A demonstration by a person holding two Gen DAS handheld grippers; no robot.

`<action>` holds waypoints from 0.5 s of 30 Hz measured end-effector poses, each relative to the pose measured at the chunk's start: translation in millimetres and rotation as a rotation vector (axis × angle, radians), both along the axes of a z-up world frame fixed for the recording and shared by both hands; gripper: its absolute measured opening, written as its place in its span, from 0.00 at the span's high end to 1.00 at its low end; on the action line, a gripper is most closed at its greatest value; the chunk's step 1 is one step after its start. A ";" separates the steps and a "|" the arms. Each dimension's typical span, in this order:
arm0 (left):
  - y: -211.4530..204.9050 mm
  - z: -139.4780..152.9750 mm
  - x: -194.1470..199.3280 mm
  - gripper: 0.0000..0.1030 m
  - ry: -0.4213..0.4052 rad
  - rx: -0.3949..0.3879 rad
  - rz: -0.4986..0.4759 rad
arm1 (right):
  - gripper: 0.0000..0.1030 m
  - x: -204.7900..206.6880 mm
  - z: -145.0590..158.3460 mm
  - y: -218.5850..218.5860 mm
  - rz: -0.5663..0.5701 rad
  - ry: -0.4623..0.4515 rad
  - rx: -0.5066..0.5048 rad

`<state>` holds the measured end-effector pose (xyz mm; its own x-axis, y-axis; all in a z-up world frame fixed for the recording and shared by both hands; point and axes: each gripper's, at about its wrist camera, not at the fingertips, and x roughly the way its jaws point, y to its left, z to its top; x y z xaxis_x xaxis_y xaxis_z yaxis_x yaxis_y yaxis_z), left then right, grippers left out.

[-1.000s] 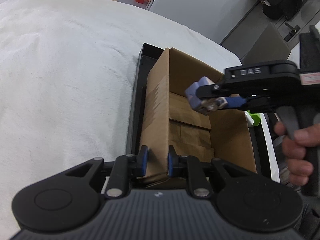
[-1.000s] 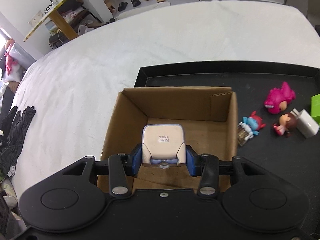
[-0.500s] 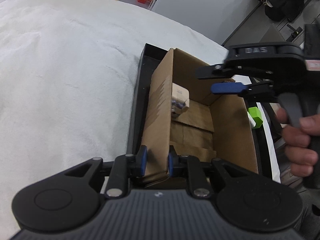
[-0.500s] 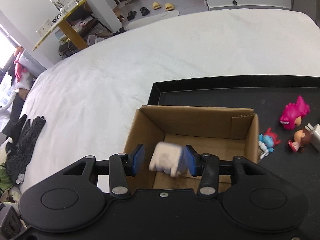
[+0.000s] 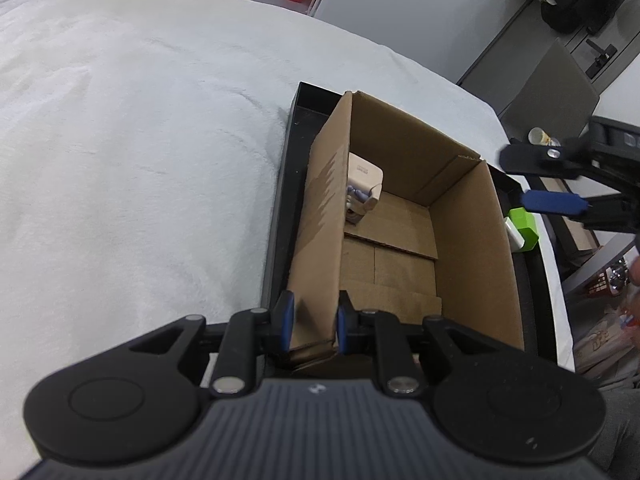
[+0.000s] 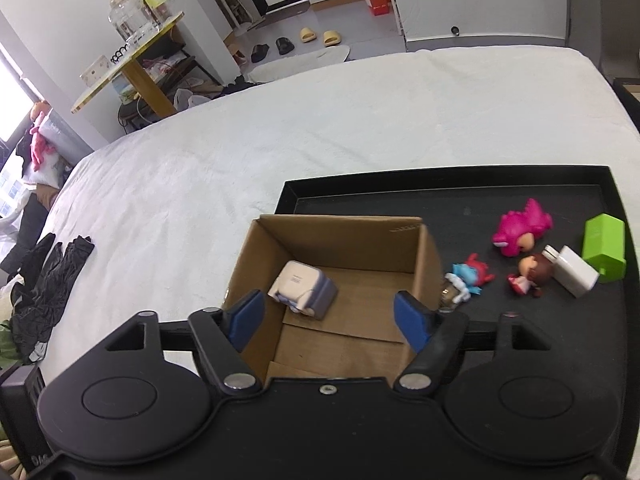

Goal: Organize rigid objects
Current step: 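Carry the white cube toy with the right gripper into the box and release, then reach the right gripper to the lime-green hexagonal block and grasp it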

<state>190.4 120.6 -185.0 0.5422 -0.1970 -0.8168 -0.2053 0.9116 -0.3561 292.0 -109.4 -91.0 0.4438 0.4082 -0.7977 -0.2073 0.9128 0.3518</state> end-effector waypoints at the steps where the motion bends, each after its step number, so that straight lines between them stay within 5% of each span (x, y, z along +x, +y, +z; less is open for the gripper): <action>1: -1.2 0.4 0.3 0.82 0.003 0.007 0.000 | 0.27 -1.1 0.6 -3.0 -0.002 -0.002 0.001; 15: -13.3 5.5 5.0 0.82 0.069 0.085 0.017 | 0.24 -27.3 5.4 -65.5 -0.060 -0.040 0.042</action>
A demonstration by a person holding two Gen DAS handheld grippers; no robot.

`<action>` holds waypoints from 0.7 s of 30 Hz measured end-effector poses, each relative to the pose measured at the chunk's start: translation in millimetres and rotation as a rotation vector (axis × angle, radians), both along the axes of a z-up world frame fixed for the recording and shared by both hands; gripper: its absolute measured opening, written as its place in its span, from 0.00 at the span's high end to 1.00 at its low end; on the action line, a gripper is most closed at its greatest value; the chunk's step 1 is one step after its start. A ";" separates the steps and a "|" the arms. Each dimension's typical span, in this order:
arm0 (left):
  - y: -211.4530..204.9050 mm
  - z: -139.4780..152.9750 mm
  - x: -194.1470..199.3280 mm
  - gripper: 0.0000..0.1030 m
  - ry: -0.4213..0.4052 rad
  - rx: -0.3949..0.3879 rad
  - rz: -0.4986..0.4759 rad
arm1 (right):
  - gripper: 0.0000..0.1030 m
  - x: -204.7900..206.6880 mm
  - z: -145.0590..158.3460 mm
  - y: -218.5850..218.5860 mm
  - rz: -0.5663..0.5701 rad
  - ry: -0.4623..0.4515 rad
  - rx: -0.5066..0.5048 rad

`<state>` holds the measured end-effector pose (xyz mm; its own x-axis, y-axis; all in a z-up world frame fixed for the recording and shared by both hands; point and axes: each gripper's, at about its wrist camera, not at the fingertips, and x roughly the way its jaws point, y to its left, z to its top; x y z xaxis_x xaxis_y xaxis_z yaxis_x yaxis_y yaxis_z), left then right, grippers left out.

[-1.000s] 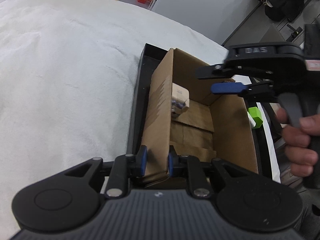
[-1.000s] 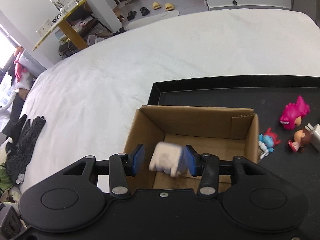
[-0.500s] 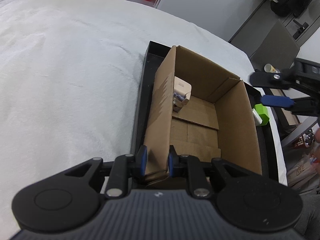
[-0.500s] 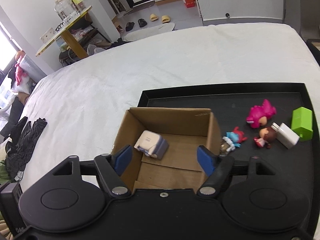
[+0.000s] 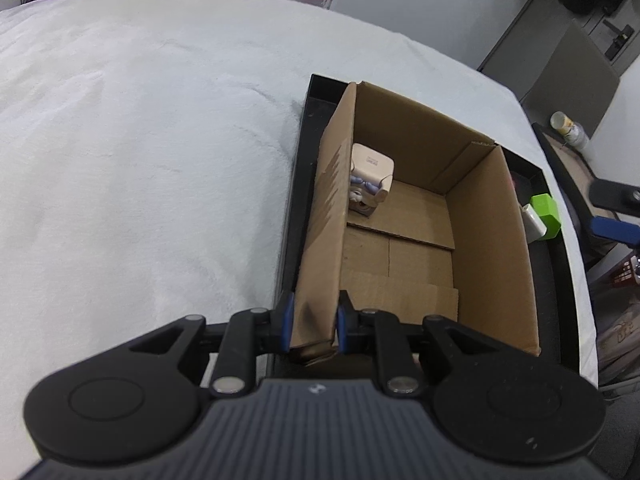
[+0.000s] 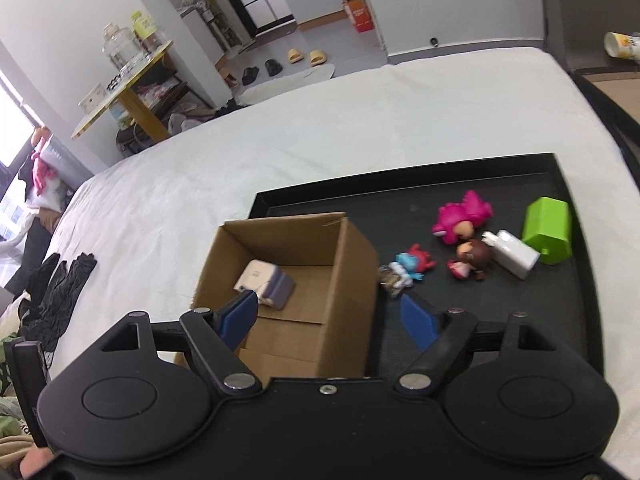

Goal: Organize rigid objects
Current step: 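Reach the right gripper to the lime-green hexagonal block and grasp it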

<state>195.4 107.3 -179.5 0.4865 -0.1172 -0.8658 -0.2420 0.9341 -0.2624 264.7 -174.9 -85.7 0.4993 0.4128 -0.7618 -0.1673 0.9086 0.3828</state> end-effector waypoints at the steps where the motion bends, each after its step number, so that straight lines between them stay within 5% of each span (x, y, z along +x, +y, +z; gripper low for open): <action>1: -1.3 0.5 1.2 0.82 0.012 0.006 0.003 | 0.24 -1.2 -0.4 -5.1 -0.010 -0.003 0.001; 21: -27.9 10.5 18.7 0.82 0.257 0.106 0.104 | 0.24 -10.8 -34.4 -127.6 -0.201 0.048 0.171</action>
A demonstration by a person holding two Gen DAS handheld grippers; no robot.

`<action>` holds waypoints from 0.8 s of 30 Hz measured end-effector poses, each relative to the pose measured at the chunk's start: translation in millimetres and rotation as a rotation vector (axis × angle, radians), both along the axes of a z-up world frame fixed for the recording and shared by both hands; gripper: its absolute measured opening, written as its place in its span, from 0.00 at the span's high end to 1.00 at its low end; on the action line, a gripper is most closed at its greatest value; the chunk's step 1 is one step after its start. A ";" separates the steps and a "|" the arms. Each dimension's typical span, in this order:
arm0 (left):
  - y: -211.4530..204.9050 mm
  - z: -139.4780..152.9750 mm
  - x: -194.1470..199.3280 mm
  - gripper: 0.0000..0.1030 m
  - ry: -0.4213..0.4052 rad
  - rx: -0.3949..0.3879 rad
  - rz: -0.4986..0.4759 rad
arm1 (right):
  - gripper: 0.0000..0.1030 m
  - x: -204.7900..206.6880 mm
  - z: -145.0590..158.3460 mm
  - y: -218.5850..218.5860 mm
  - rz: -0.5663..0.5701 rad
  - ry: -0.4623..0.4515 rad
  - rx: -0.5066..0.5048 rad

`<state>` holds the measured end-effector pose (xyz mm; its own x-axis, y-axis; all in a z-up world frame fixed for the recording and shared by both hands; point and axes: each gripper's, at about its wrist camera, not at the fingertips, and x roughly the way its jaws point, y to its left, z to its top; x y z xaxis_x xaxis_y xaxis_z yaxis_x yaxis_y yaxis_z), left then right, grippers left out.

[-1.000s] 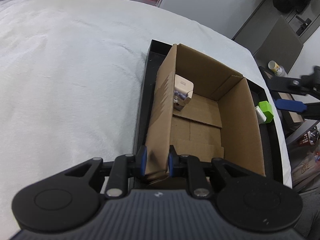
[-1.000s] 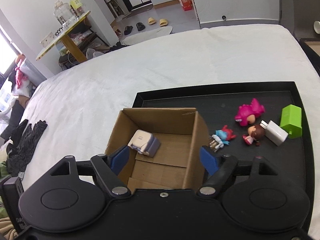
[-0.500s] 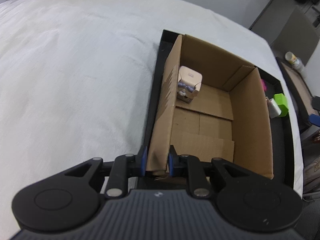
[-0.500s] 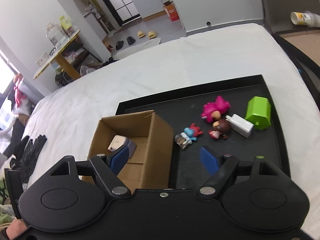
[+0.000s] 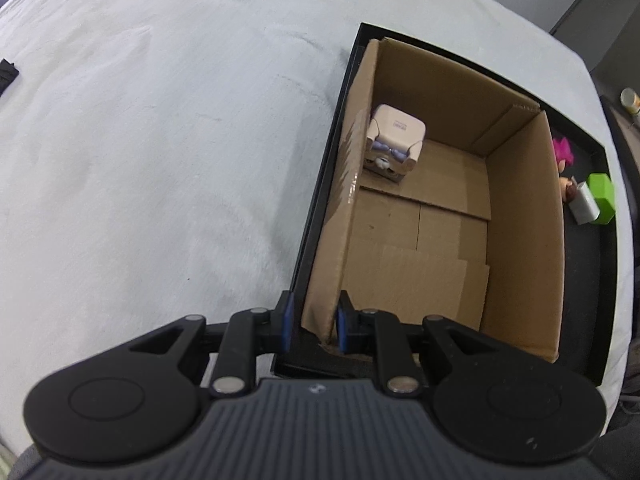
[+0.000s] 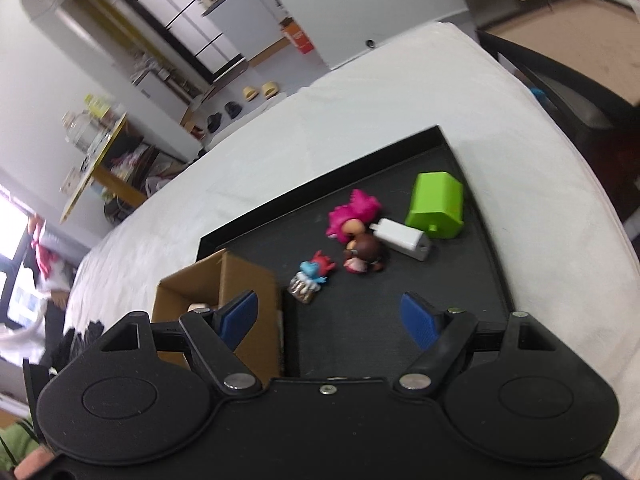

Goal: Organize rigid objects
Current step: 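Reach the right gripper to the lime-green hexagonal block and grasp it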

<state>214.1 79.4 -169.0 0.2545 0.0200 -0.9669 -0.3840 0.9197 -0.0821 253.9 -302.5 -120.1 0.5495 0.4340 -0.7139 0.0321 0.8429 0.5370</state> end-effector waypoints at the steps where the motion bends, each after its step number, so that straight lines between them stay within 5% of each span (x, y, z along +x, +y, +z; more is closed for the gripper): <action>1: -1.0 0.7 0.0 0.82 0.001 0.006 -0.005 | 0.24 0.5 -2.7 -4.1 -0.008 0.005 0.006; 24: 0.6 5.2 -13.9 0.83 -0.194 0.019 -0.109 | 0.24 46.9 -68.9 -47.4 -0.215 0.017 0.085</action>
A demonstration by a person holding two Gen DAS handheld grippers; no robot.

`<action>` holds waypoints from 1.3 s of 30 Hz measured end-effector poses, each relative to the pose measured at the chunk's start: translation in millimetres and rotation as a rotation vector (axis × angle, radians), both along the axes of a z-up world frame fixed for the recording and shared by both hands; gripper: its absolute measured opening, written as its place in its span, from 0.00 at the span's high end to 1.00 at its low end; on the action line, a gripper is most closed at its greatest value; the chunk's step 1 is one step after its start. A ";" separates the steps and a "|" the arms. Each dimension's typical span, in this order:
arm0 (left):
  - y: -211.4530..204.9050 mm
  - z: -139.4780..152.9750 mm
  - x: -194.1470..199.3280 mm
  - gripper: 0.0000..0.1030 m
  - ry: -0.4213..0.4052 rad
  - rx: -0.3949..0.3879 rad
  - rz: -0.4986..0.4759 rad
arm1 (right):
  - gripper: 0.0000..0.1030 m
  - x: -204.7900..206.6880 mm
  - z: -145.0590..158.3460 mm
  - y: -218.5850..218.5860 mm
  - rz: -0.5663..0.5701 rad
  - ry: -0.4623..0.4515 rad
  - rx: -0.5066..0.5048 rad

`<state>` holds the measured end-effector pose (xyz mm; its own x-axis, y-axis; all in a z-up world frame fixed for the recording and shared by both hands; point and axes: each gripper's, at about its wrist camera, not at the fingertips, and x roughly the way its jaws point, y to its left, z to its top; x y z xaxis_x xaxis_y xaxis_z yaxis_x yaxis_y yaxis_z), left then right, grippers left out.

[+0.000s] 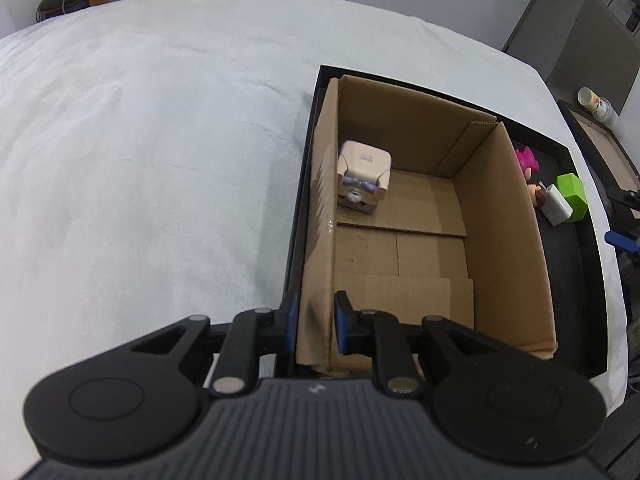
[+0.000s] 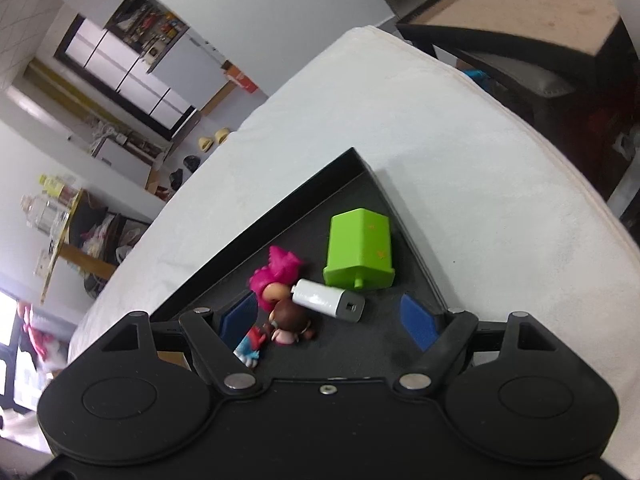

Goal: Organize rigid objects
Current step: 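Reach the right gripper to the lime-green hexagonal block and grasp it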

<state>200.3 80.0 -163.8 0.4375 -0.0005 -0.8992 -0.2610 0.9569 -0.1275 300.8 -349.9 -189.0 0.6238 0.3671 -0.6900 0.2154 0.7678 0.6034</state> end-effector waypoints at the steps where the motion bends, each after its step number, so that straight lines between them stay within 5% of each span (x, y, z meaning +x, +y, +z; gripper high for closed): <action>1: 0.6 0.0 0.2 0.83 -0.004 0.002 0.000 | 0.24 2.6 -4.0 -1.7 -0.009 0.009 0.018; 13: 5.3 -3.4 3.7 0.83 -0.048 -0.013 0.007 | 0.23 27.1 -38.1 1.6 -0.018 0.069 0.040; 24: 5.3 -7.3 6.9 0.83 -0.046 -0.020 -0.004 | 0.23 37.5 -43.9 4.6 -0.050 0.031 0.080; 26: 5.6 -7.0 7.2 0.83 -0.047 -0.024 -0.003 | 0.29 37.9 -42.9 5.7 -0.053 0.023 0.069; 28: 5.9 -7.5 7.5 0.83 -0.044 -0.026 -0.004 | 0.49 36.8 -43.6 5.3 -0.062 0.033 0.030; 39: 4.6 -8.7 10.3 0.84 -0.034 -0.017 -0.001 | 0.50 18.4 -23.4 6.8 -0.023 0.017 0.025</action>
<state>210.6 84.6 -172.5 0.4674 -0.0159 -0.8839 -0.2558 0.9546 -0.1524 319.1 -343.1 -212.4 0.6205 0.3698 -0.6916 0.2438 0.7472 0.6182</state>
